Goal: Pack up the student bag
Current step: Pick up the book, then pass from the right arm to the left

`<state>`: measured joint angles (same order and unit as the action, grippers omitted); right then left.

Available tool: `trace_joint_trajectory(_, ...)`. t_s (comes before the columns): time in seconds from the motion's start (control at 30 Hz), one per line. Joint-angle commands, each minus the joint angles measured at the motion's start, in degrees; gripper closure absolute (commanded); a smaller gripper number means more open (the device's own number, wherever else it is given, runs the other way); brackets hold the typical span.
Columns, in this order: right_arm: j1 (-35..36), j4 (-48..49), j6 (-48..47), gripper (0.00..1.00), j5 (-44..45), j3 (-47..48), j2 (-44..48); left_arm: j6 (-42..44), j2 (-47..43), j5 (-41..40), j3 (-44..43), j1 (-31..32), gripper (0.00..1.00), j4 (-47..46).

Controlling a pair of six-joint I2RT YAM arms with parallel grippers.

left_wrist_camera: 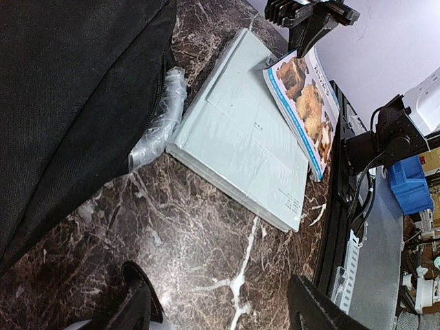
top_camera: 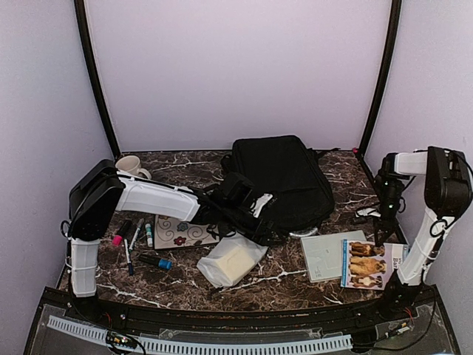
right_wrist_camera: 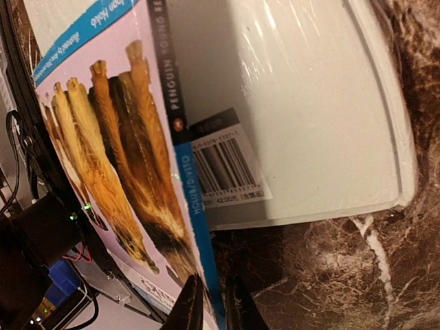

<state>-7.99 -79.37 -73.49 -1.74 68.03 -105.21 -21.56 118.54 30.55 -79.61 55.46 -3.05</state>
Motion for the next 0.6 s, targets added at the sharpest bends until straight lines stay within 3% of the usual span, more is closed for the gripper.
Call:
trace_joint_trajectory(0.0,-0.33,-1.75,-0.31,0.92,-0.71,1.14,3.63,0.08,0.20,0.82,0.55,0.35,0.30,-0.77)
trace_joint_trajectory(0.1,-0.37,-1.73,-0.60,1.00,-1.28,1.31,6.30,-0.02,0.33,1.64,0.61,0.35,0.30,-1.33)
trace_joint_trajectory(0.4,0.63,-1.83,0.74,1.00,-6.60,8.63,13.21,0.33,0.55,6.27,-0.96,0.35,0.30,-2.52)
trace_joint_trajectory(0.57,9.10,-1.66,5.42,1.00,-10.85,10.72,18.89,0.24,0.45,15.47,-1.87,0.35,0.30,-6.77)
